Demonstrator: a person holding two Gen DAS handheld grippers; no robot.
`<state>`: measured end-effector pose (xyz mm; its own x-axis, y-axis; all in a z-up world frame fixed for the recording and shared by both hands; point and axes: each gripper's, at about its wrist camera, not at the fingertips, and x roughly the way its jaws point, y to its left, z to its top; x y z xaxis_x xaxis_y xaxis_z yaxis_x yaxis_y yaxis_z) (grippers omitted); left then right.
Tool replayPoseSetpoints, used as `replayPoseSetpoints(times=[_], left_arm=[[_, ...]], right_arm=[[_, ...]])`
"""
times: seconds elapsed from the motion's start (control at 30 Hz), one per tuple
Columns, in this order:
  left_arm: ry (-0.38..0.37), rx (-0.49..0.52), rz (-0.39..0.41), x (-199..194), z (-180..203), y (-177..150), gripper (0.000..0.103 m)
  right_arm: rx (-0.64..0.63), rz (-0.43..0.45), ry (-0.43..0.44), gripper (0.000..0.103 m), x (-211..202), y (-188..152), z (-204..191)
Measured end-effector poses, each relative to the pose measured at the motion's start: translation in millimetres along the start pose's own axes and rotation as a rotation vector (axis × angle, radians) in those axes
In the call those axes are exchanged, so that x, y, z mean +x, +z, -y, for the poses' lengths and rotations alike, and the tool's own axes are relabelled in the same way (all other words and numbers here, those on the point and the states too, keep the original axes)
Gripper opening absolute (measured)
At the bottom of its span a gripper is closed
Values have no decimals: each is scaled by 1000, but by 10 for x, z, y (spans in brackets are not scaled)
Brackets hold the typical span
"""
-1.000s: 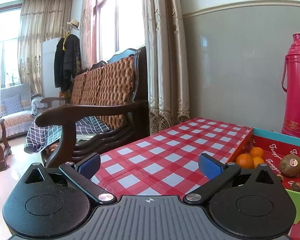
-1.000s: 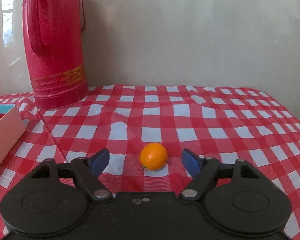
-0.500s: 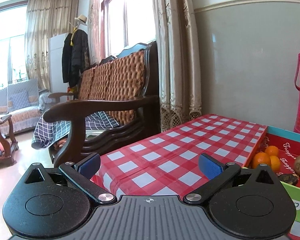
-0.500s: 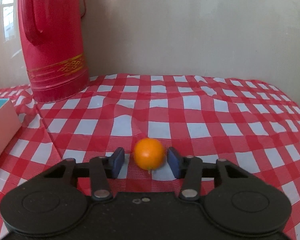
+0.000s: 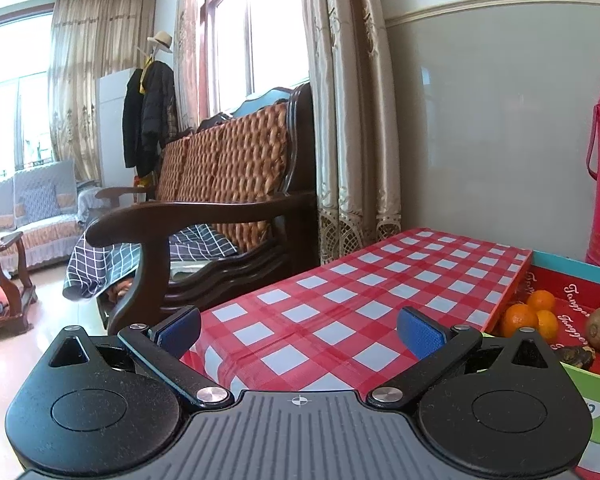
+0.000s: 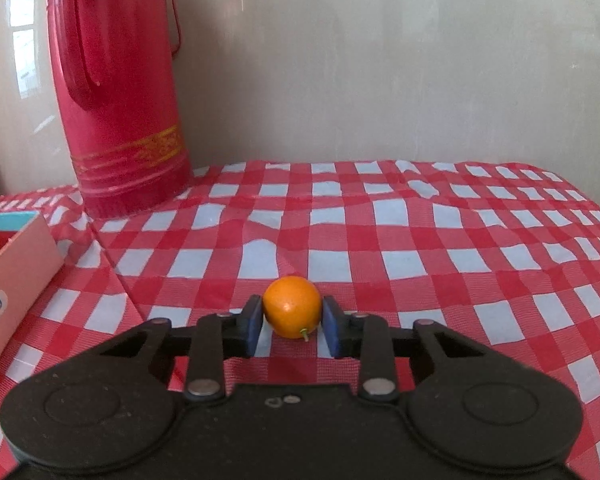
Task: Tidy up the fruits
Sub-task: 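Carry the small tangerine in the right tool into the box and release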
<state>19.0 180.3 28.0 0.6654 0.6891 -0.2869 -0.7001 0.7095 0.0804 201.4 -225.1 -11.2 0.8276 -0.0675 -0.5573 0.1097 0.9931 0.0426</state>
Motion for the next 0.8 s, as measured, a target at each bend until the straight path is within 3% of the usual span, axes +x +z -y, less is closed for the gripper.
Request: replayPoseSetpoints(times=[0.47, 0.8], left_arm=[[3, 10, 6, -8, -25, -7, 103], [26, -11, -9, 23, -182, -15, 103]], right_arm=[[-71, 33, 30, 24, -109, -8, -174], [-140, 82, 151, 24, -311, -3, -600]])
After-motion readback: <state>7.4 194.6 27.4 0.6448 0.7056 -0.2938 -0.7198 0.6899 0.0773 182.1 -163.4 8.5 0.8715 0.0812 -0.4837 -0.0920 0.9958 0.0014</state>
